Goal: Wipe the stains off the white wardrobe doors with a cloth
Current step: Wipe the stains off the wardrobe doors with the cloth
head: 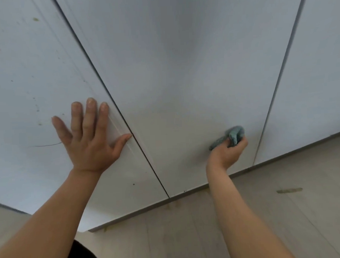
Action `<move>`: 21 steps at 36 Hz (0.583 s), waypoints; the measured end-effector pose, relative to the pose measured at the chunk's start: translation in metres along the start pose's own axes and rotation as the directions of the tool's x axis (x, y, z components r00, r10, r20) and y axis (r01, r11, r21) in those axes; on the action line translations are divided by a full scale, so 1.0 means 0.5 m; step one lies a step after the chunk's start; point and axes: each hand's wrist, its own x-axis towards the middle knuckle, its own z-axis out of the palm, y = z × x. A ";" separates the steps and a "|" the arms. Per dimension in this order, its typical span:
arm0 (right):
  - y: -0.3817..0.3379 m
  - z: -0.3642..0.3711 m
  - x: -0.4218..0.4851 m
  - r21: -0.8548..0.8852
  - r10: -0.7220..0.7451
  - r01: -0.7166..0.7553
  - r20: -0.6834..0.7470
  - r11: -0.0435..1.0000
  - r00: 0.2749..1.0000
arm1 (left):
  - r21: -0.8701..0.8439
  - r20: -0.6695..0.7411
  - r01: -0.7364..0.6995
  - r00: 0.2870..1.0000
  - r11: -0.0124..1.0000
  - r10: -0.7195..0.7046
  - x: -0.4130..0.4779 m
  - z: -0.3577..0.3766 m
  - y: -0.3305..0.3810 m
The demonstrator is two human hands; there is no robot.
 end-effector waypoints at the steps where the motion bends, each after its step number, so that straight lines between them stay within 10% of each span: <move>1: 0.026 -0.009 0.010 0.001 0.102 -0.103 -0.039 0.995 0.994 | -0.002 -0.001 0.003 1.000 1.000 -0.003 0.000 0.000 0.001; 5: 0.078 -0.047 0.043 0.053 0.443 -0.440 -0.119 0.896 0.888 | -0.010 -0.010 0.004 1.000 1.000 -0.004 0.000 0.000 0.001; 15: 0.066 -0.045 0.080 -0.021 0.235 -0.236 -0.015 0.972 0.972 | 0.001 -0.021 0.036 0.999 0.999 -0.036 0.004 0.001 0.005; 21: 0.156 -0.136 0.170 0.129 0.606 -0.593 -0.124 0.795 0.785 | -0.011 -0.039 0.048 0.998 0.999 -0.049 0.004 -0.002 0.007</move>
